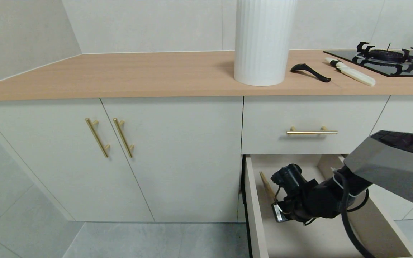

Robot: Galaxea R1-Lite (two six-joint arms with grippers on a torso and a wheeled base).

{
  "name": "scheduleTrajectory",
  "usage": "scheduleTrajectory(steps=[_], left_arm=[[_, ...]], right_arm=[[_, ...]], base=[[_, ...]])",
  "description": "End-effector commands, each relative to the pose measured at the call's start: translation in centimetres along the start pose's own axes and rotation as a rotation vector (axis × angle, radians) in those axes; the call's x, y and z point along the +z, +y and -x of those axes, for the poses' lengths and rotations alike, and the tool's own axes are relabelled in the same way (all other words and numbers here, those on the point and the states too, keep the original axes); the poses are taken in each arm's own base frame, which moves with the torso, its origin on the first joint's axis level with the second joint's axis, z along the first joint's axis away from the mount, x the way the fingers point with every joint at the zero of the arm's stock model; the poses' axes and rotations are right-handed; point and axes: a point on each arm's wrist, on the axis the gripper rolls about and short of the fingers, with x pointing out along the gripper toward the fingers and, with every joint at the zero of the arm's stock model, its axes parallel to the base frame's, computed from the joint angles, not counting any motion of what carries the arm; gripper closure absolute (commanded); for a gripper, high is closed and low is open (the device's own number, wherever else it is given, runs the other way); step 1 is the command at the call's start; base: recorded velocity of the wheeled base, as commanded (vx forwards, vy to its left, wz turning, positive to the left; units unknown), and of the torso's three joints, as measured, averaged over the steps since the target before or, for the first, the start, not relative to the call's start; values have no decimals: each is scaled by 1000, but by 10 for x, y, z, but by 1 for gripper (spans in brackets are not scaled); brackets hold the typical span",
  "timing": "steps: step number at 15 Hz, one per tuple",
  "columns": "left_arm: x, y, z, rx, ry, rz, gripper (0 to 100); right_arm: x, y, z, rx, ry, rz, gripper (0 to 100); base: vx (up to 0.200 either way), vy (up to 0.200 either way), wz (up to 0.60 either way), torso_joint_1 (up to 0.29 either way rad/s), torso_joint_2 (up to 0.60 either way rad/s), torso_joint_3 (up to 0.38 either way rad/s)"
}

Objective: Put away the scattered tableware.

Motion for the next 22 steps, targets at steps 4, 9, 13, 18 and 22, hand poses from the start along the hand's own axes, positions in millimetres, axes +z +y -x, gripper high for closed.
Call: scheduleTrajectory(steps=[4,9,13,18,22], left_arm=[[0,0,0,1,0,0,0],[0,0,0,1,2,0,0],[0,0,0,1,0,0,0],[0,0,0,1,0,0,0],[0,0,0,1,0,0,0]], right_arm=[[-15,9,-22,-22,53,25,100],[-15,10,-23,-24,56,22,100],[-14,9,-23,-23,52,20,0],[-11,8,-18,-22,42,15,0],[15,-8,32,-11,-81,-37,0]], base=[[0,0,0,0,0,0],[0,0,0,0,0,0],[0,0,0,0,0,0],[0,0,0,0,0,0],[0,0,0,0,0,0]])
